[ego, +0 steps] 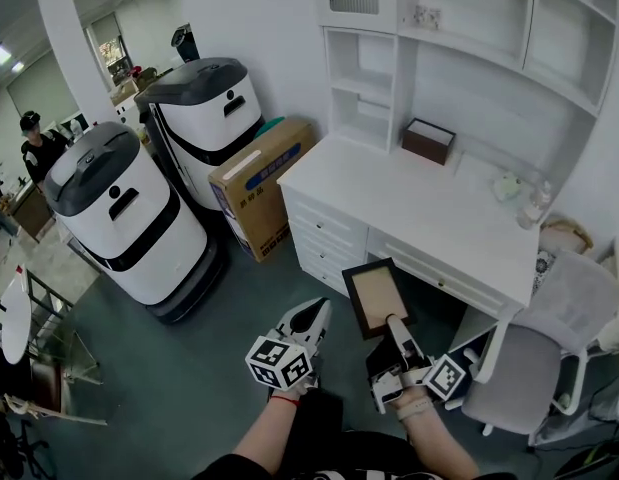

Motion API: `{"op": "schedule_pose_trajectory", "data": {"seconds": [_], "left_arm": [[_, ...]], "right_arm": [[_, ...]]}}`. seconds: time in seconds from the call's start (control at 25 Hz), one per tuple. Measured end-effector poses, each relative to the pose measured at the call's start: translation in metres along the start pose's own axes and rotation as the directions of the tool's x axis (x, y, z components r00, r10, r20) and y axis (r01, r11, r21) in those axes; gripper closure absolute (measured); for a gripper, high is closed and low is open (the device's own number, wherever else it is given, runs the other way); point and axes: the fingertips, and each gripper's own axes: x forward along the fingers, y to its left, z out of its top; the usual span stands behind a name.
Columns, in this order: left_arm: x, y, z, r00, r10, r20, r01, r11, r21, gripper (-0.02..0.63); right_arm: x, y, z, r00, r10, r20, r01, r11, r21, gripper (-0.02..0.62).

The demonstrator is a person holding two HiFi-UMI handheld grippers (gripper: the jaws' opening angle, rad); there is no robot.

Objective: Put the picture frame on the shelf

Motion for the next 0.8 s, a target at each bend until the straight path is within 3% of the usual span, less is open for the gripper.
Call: {"op": "schedule_pose_trajectory", "data": {"seconds": [0.8], "left_arm": [[0.126, 0.171, 0.052, 0.992, -0.106, -0.071, 0.104, 0.994, -0.025, 0.6]], "right_arm": [[0.196, -0.075, 0.025, 0.996, -0.059, 0.063, 0.06, 0.998, -0.009, 0.526]]}}
